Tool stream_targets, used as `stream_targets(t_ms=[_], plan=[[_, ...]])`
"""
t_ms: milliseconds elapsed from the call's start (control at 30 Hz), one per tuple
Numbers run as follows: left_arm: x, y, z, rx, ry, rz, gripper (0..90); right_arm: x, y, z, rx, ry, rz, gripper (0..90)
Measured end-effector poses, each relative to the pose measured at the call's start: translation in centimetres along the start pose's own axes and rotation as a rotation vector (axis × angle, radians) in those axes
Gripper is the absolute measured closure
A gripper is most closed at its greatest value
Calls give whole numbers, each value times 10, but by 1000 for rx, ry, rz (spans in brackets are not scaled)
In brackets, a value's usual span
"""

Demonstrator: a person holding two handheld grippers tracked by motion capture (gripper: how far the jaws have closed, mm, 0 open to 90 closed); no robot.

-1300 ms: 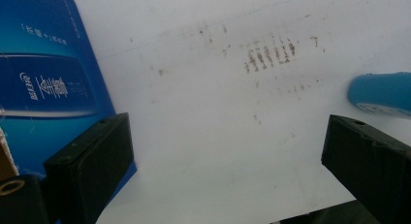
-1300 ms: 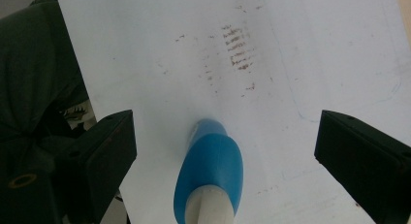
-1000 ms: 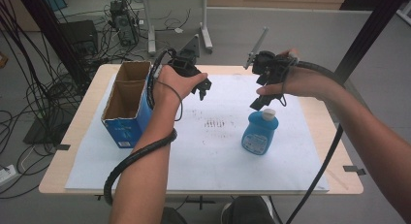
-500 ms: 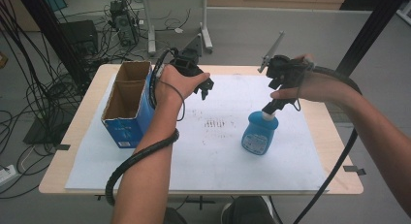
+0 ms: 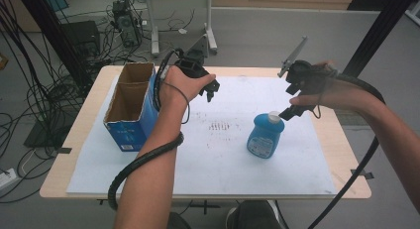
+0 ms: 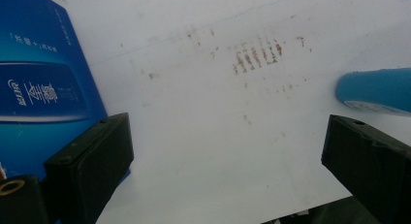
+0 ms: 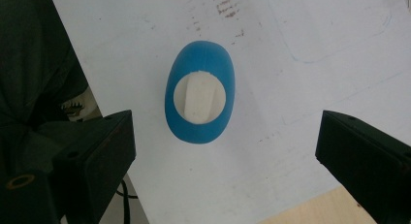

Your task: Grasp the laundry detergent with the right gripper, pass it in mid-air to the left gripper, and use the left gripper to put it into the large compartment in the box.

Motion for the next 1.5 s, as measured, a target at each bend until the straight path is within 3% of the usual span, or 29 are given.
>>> stream_targets(t_ms=[600, 1067, 1300, 1500], plan=[[0, 2, 1, -1, 8, -6, 49, 33, 3, 2, -9, 52, 46, 59], [-1, 6, 3, -4, 22, -11, 50, 56, 28, -6, -29, 90, 131, 54], [-1, 8, 3, -2, 22, -11, 50, 68, 40, -9, -18, 121, 162, 50], [0, 9, 4, 1, 23, -8, 50, 74, 51, -9, 1, 143, 221, 43]])
Point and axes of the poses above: each handheld gripper's, and its own axes: y roughly forward along the jaws, x roughly out of its underside, z roughly to its right, the point moved 7 cm from there along y, roughly forward along the jaws, and after that the axes turned 15 degrees about z, right-handed, at the moved point
